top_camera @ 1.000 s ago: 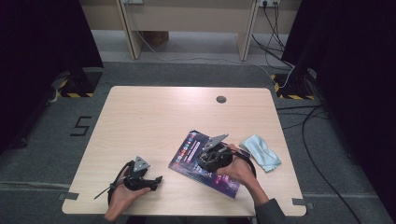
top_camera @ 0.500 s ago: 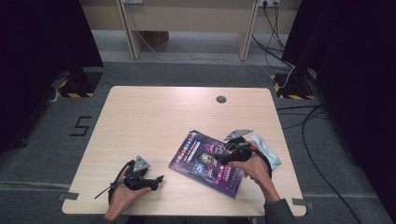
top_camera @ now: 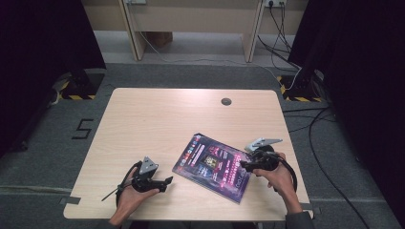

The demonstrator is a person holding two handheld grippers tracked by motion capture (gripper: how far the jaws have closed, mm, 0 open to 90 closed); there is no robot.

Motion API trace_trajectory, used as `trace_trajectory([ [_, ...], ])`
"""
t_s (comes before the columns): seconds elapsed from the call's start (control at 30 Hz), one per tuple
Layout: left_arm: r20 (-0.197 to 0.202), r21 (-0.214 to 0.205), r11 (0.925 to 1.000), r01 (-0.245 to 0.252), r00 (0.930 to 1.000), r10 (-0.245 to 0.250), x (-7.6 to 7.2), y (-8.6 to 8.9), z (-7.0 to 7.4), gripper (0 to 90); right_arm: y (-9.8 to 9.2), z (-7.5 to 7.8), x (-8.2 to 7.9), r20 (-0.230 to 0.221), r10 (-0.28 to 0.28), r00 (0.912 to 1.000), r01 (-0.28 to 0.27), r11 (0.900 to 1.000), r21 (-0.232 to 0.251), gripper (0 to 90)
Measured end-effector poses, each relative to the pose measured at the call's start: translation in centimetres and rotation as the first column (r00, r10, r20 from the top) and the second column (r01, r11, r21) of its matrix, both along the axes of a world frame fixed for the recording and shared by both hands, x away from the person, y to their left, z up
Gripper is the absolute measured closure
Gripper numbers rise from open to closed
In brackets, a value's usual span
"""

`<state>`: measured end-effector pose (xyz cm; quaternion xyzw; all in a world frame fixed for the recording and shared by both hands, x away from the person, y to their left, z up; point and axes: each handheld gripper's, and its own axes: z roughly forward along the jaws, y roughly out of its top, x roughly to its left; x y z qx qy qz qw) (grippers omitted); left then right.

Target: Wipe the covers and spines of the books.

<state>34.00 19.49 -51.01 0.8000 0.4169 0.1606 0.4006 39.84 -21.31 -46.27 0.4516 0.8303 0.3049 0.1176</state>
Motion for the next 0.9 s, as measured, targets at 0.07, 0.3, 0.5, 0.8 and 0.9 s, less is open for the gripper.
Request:
trace_trajectory([
  [0.07, 0.009, -0.002, 1.0, 0.005, 0.9999, -0.005, 0.1, -0.3, 0.0, 23.5, -0.3, -0.5, -0.1, -0.016, -0.016, 0.9997, 0.015, 0.9997, -0.02, 35.6],
  [0.3, 0.018, 0.004, 0.9989, 0.048, 0.9987, -0.048, 0.6, -1.9, -0.3, 29.0, -0.4, -2.2, 0.4, -0.049, -0.027, 0.9984, 0.024, 0.9976, -0.065, 32.5],
  [0.5, 0.026, 0.018, 0.9964, 0.083, 0.9962, -0.084, 0.7, -3.1, -0.5, 33.0, 0.2, -2.4, 0.2, -0.04, -0.016, 0.9991, 0.011, 0.9945, -0.104, 29.6],
  [0.8, 0.011, 0.03, 0.9986, 0.045, 0.9989, -0.045, 1.2, -3.2, -0.8, 30.4, 1.3, -2.4, -0.3, -0.059, 0.025, 0.998, -0.031, 0.9932, -0.112, 29.1],
  [0.9, 0.01, 0.037, 0.9992, 0.016, 0.9998, -0.016, 1.3, -2.9, -0.7, 30.9, 1.7, -2.2, -0.6, -0.082, 0.049, 0.9954, -0.059, 0.9908, -0.122, 28.4],
])
